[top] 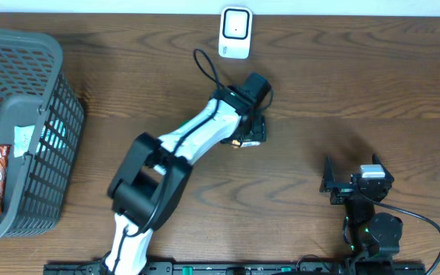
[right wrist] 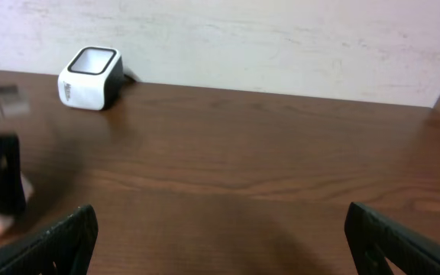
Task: Scan the item barcode
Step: 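Move the tissue pack past the scanner and place it right of the jar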
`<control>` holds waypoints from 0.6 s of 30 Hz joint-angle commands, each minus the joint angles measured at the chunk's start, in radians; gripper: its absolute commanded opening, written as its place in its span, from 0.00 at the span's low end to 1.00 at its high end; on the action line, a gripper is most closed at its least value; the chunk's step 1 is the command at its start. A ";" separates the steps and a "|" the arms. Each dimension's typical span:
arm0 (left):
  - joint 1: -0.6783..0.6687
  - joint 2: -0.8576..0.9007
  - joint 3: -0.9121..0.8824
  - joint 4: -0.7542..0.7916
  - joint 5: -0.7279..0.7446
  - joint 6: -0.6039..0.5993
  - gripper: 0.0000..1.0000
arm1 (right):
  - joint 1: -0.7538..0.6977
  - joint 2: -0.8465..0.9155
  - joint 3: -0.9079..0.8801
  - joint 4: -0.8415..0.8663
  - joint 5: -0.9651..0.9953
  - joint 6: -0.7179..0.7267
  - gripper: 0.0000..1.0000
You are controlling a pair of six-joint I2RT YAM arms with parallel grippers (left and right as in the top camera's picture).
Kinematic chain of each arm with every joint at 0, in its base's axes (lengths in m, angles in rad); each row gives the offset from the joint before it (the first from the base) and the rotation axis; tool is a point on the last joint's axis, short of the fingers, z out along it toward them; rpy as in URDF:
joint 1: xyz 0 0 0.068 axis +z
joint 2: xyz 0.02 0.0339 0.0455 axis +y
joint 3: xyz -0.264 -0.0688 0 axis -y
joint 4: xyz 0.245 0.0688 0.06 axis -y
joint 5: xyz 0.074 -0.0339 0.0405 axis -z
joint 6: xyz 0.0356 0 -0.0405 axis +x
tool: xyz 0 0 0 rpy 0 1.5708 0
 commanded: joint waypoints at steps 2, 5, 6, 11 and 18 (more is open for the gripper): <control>0.010 0.021 0.010 -0.012 -0.070 0.029 0.72 | -0.014 -0.001 -0.001 -0.004 -0.001 -0.002 0.99; 0.010 0.008 0.012 -0.010 -0.111 0.071 0.98 | -0.014 -0.001 -0.001 -0.004 -0.001 -0.002 0.99; 0.010 -0.002 0.018 -0.011 -0.114 0.094 0.98 | -0.014 -0.001 -0.001 -0.004 -0.001 -0.002 0.99; 0.008 -0.127 0.123 -0.092 -0.109 0.246 0.98 | -0.014 -0.001 -0.001 -0.004 -0.001 -0.002 0.99; 0.073 -0.451 0.275 -0.211 -0.341 0.408 0.98 | -0.014 -0.001 -0.001 -0.004 -0.001 -0.002 0.99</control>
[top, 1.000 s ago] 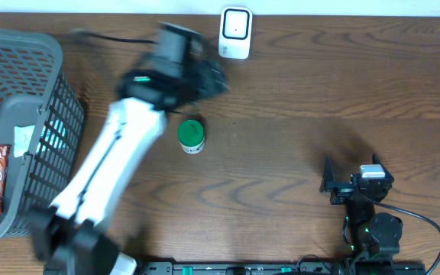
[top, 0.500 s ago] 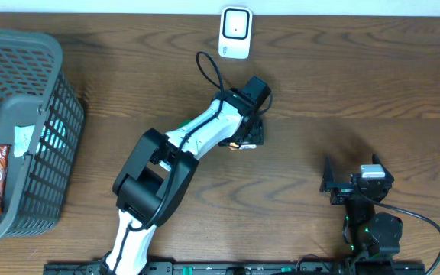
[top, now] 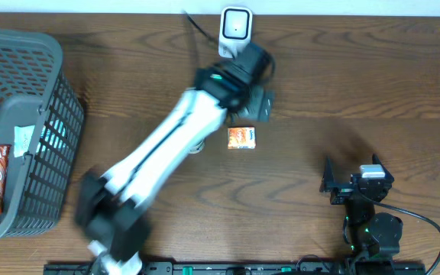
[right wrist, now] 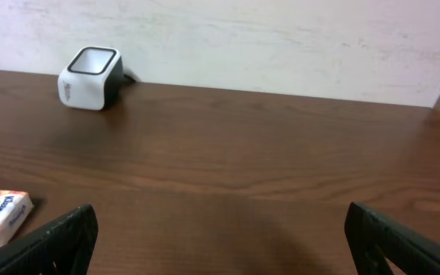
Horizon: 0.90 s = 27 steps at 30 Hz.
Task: Scan the item barcode
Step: 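Move the tissue pack past the scanner and place it right of the jar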
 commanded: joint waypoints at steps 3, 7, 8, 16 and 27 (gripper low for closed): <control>0.167 -0.333 0.067 -0.041 -0.339 0.092 0.98 | -0.014 -0.001 -0.001 -0.004 -0.001 -0.002 0.99; 0.433 -0.465 0.067 -0.091 -0.353 -0.101 0.98 | -0.014 -0.001 -0.001 -0.004 -0.001 -0.002 0.99; 0.518 -0.484 0.067 -0.111 -0.352 -0.169 0.98 | -0.014 -0.001 -0.001 -0.004 -0.001 -0.002 0.99; 1.030 -0.457 -0.012 -0.241 -0.148 -0.386 0.98 | -0.014 -0.001 -0.001 -0.004 -0.001 -0.002 0.99; 1.212 -0.237 -0.287 -0.008 0.024 -0.363 0.98 | -0.014 -0.001 -0.001 -0.004 -0.001 -0.002 0.99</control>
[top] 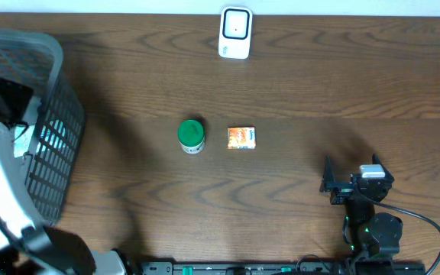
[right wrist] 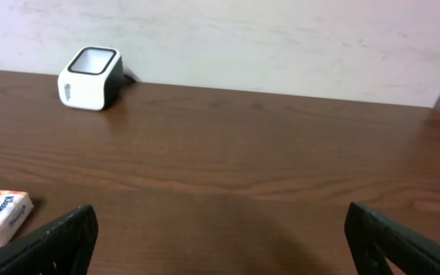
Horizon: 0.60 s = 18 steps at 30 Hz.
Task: Scan the item barcode
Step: 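Move the tissue pack past the scanner and place it right of the jar, then reach the left gripper into the basket and grasp the mint-green wipe pouch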
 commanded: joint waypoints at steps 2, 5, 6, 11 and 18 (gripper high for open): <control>0.043 0.077 -0.087 0.082 0.118 0.000 0.98 | -0.014 -0.001 -0.001 -0.004 -0.001 -0.002 0.99; 0.066 0.126 -0.129 0.128 0.129 0.021 0.98 | -0.014 -0.001 -0.001 -0.004 -0.001 -0.002 0.99; 0.073 0.139 -0.142 0.139 0.132 0.031 0.98 | -0.014 -0.001 -0.001 -0.004 -0.001 -0.002 0.99; 0.116 0.167 -0.233 0.229 0.133 0.071 0.98 | -0.014 -0.001 -0.001 -0.004 -0.001 -0.002 0.99; 0.190 0.169 -0.365 0.397 0.225 0.113 0.98 | -0.014 -0.001 -0.001 -0.004 -0.001 -0.002 0.99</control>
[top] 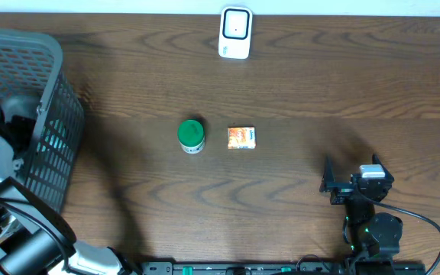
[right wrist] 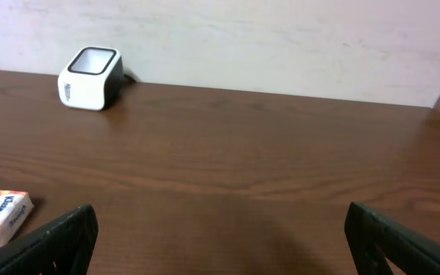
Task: Scan the item barcode
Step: 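Reach the left gripper into the basket and grasp the mint-green wipe pouch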
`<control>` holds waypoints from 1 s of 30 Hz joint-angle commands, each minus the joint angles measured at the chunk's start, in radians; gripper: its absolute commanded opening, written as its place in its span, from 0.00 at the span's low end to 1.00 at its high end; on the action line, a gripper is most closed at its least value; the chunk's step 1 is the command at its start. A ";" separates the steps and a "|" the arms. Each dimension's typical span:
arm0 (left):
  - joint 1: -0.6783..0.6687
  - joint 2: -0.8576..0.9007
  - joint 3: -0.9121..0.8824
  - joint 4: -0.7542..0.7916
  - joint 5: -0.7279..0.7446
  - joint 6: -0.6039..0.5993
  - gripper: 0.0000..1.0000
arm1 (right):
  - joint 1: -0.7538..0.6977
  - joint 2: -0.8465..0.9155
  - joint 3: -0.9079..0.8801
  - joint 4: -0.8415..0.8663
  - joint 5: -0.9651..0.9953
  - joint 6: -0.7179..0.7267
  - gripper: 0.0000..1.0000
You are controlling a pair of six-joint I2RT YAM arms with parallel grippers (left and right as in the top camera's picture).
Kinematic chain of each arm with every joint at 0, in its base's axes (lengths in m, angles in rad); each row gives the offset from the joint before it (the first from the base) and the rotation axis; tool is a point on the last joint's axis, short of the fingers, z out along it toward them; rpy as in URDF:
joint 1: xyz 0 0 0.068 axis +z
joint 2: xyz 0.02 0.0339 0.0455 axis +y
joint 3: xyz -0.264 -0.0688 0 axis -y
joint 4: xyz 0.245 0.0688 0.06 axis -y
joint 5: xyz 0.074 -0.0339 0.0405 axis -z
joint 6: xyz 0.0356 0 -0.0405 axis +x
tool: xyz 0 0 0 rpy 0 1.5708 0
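Observation:
An orange-and-white pack (top: 241, 137) lies flat at the table's middle, with a green-lidded can (top: 192, 136) upright just left of it. The white barcode scanner (top: 235, 32) stands at the far edge; it also shows in the right wrist view as the scanner (right wrist: 90, 79), with the pack at the left edge. My left arm reaches into the grey mesh basket (top: 59, 114) from the left edge. Its gripper (top: 17, 111) is blurred and its jaws cannot be made out. My right gripper (top: 330, 183) rests at the near right, open and empty (right wrist: 220, 233).
The basket fills the table's left end, and something teal (top: 52, 136) shows through its mesh wall. A pale wall runs behind the scanner. The left arm's links (top: 21, 229) cross the near-left corner.
The left arm has shifted a little over the basket, its end now further inside the rim. Can, pack, scanner and right gripper stand as before.
The left gripper was first down at the orange pack in the table's middle. Then it was near the scanner with the pack lying free on the table. Later the arm was at the basket, the can and pack uncovered, and now it reaches inside.

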 commanded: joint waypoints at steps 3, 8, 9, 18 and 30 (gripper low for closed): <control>0.035 0.005 -0.090 0.111 0.071 0.040 0.98 | -0.014 -0.001 -0.001 -0.004 -0.001 -0.002 0.99; 0.034 0.008 -0.137 0.219 0.072 0.040 0.98 | -0.014 -0.001 -0.001 -0.004 -0.001 -0.002 0.99; 0.034 0.013 -0.137 0.232 0.072 0.040 0.98 | -0.014 -0.001 -0.001 -0.004 -0.001 -0.001 0.99; 0.034 0.139 -0.137 0.300 0.073 0.035 0.98 | -0.014 -0.001 -0.001 -0.004 -0.001 -0.002 0.99; 0.027 0.300 -0.137 0.406 0.292 0.038 1.00 | -0.014 -0.001 -0.001 -0.004 -0.001 -0.002 0.99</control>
